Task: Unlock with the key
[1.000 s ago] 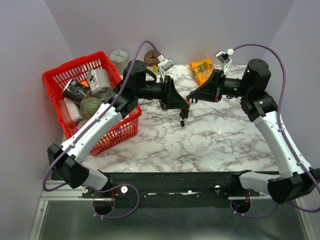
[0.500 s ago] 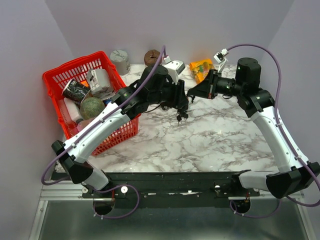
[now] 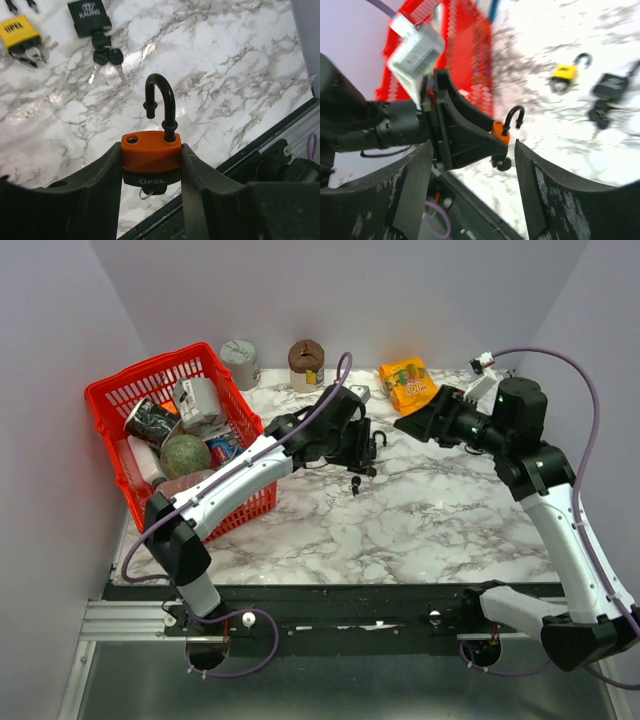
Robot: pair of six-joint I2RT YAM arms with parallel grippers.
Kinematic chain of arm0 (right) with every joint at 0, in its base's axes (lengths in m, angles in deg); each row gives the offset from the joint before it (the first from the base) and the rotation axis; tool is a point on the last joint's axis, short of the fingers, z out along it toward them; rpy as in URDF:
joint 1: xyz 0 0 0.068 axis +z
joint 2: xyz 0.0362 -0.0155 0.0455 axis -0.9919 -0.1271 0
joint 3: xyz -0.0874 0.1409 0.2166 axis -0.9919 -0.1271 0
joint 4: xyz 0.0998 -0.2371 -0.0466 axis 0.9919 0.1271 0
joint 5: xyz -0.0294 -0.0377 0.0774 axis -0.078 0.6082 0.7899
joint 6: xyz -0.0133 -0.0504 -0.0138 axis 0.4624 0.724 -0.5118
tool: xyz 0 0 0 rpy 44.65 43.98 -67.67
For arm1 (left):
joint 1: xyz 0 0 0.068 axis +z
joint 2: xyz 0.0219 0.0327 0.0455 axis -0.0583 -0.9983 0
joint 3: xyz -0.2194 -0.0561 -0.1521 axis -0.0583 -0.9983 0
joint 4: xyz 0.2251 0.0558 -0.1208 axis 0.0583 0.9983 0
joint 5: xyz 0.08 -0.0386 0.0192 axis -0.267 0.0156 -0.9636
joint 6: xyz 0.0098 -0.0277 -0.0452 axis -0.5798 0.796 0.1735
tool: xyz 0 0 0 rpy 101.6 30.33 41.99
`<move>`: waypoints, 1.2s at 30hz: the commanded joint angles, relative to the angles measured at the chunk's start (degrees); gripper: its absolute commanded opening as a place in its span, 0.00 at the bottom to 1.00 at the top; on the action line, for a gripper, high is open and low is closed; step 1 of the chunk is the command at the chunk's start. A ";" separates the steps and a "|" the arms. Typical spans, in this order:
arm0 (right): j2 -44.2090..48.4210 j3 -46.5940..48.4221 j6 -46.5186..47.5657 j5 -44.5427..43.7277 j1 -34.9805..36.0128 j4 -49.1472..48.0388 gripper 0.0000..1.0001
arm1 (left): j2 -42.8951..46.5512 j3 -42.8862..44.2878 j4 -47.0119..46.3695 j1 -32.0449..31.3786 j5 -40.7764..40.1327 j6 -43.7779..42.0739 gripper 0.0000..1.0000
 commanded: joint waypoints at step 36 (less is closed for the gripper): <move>12.04 -12.17 -1.92 -11.57 -0.61 1.71 0.79 | -35.03 5.83 0.63 1.76 15.89 4.42 0.00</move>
